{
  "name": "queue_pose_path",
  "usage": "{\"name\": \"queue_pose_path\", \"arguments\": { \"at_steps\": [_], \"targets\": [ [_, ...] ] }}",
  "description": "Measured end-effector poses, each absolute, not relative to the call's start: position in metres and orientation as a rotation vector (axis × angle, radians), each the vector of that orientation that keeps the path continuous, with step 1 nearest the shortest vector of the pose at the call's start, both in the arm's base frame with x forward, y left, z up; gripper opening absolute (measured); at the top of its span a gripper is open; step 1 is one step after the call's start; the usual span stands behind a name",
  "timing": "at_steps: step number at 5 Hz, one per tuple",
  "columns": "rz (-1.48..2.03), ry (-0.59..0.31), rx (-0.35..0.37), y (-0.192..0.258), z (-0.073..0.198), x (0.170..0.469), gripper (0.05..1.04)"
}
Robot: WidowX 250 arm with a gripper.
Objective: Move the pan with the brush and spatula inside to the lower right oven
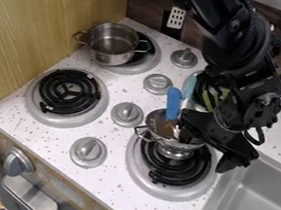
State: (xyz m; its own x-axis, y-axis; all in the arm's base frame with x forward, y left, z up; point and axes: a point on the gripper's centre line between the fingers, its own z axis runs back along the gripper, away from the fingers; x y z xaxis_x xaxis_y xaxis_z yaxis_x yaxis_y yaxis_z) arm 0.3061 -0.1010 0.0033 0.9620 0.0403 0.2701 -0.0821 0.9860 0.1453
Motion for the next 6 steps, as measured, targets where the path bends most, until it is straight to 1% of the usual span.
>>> {"name": "queue_pose_path", "arguments": {
  "at_steps": [1, 3, 4, 5, 6],
  "targets": [
    [0.056, -0.259, 0.174, -0.098, 0.010, 0.304, 1.001],
    [0.079, -0.249, 0.175, -0.098, 0.015, 0.304, 1.001],
    [0.096, -0.270, 0.167, -0.098, 0.026, 0.305, 1.001],
    [0.105, -0.257, 0.189, -0.096, 0.030, 0.305, 1.001],
    [0.105, -0.259, 0.191, -0.096, 0.040, 0.311, 1.001]
  ]
}}
